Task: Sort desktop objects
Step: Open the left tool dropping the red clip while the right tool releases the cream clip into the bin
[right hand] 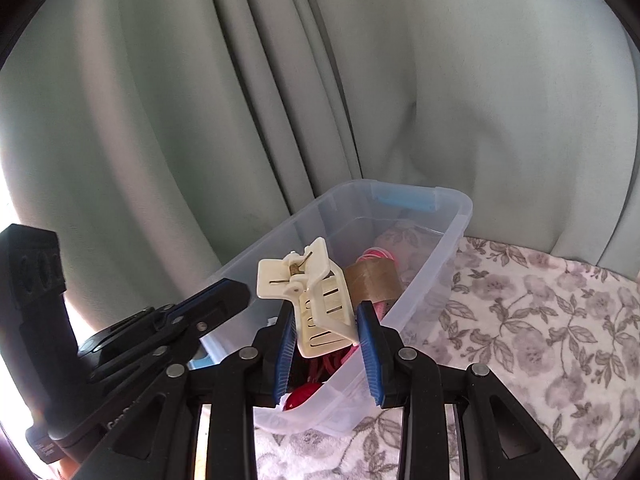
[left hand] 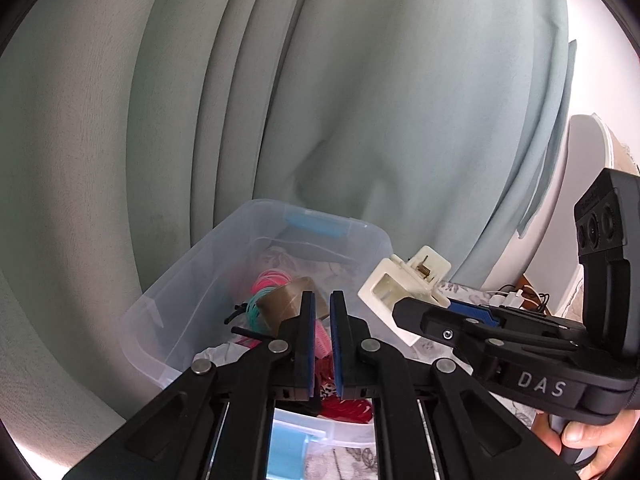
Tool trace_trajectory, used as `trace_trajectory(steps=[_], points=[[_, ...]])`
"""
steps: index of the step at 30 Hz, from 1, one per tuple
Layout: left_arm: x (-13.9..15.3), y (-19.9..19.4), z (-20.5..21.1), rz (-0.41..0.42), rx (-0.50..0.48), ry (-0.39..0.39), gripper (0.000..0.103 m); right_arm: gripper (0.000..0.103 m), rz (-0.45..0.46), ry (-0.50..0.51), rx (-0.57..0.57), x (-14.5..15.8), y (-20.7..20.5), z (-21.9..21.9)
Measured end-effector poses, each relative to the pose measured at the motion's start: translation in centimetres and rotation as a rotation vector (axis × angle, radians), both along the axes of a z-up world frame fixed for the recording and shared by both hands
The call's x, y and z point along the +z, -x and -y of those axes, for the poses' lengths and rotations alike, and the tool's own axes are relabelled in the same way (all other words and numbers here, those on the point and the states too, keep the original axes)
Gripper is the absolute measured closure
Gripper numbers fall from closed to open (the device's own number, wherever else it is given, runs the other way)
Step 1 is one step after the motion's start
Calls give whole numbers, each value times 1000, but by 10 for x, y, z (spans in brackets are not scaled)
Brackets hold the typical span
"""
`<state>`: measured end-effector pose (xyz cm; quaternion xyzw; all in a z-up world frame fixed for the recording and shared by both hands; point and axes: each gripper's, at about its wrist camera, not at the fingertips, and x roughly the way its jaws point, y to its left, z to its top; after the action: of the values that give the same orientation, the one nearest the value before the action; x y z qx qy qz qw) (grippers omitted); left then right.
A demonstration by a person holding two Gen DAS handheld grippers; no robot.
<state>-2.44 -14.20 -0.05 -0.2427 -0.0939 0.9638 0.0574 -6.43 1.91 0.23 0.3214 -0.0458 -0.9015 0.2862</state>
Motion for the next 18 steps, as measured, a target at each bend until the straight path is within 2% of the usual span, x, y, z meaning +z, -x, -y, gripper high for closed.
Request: trace_trajectory(steps=[18], points=[[3, 3, 9, 24, 20, -4, 96, 68, 15, -11, 1, 1, 3, 4]])
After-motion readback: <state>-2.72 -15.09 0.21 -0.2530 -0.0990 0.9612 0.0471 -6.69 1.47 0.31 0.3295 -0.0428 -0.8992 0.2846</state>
